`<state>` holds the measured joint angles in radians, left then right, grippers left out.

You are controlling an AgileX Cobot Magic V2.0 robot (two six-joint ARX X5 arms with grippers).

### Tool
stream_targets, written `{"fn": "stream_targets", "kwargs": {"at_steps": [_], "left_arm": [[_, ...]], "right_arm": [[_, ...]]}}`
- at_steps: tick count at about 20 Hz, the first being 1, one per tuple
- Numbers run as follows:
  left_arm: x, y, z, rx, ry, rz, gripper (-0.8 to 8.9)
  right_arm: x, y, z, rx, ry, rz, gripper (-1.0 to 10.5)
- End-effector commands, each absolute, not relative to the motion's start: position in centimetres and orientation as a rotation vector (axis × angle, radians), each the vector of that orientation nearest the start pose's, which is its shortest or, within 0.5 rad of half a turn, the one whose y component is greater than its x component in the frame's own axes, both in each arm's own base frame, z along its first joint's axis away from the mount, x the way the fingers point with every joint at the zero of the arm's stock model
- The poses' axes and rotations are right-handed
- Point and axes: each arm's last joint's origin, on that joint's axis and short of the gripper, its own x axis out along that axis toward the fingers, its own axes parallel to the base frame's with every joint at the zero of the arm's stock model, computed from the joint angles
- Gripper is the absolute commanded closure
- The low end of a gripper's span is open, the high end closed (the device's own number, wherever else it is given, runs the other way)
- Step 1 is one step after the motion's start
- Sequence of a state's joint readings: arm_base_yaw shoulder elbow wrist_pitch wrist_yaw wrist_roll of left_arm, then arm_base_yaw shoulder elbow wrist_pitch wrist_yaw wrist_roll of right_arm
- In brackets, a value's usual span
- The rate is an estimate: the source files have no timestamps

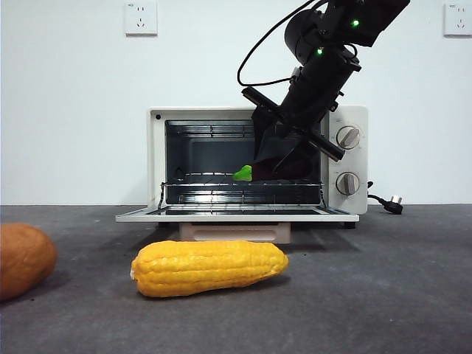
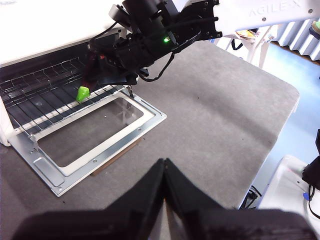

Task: Take the eggplant from the table,put the eggplant in the oven

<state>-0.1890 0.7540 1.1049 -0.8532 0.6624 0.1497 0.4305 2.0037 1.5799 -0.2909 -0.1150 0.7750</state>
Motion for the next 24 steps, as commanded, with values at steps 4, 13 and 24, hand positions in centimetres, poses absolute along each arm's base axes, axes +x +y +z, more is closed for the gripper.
{"fn": "stream_targets", "kwargs": {"at_steps": [4, 13, 24], "left_arm": [[11.0, -4.0, 38.0, 0.032, 0.433, -0.874, 8.19], [11.0, -4.1, 38.0, 0.041, 0.429, -0.885, 8.19], [11.7, -4.2, 37.8, 0.046, 0.446, -0.878, 8.19]], "right_arm": [[41.0, 19.3, 23.3, 0.611, 0.869, 0.218, 7.5], [38.0, 18.2, 29.1, 0.575, 0.850, 0.349, 7.5], [27.8, 14.5, 39.1, 0.178, 0.743, 0.554, 7.5]]}}
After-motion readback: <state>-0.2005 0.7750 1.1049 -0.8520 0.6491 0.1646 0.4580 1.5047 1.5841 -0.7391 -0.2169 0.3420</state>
